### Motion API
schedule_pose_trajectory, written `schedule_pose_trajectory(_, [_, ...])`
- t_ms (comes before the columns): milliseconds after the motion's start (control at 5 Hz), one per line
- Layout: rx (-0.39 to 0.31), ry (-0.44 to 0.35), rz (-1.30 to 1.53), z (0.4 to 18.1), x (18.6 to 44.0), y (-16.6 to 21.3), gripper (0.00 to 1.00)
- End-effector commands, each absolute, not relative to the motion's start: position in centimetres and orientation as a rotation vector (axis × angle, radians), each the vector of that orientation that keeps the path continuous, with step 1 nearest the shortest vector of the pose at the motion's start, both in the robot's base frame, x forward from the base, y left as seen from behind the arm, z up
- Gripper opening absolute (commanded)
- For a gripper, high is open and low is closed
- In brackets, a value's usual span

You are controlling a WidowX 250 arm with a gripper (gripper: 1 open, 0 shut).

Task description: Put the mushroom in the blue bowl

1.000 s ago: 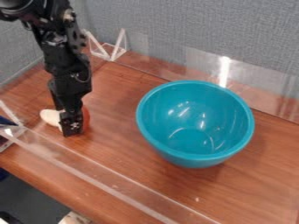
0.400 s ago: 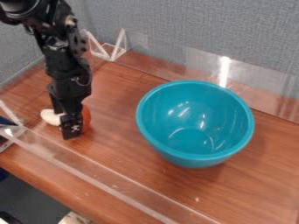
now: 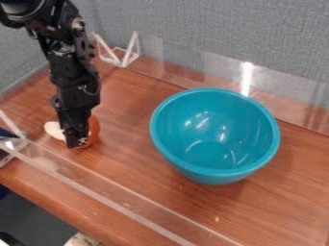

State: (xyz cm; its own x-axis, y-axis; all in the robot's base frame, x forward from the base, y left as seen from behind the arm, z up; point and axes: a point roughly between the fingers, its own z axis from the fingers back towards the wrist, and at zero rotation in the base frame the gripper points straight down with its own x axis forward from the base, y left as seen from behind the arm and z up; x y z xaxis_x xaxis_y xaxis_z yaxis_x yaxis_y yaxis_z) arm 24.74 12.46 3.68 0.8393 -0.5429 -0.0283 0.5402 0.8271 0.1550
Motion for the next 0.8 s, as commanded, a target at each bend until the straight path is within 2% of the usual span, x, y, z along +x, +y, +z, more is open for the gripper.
schedule_pose_trajectory(0, [0.183,-0.050,-0.553,5.0,25.2,13.2,0.00])
schedule_pose_trajectory(600, [0.178,-0.066,-0.546,6.0,24.9,13.0,0.00])
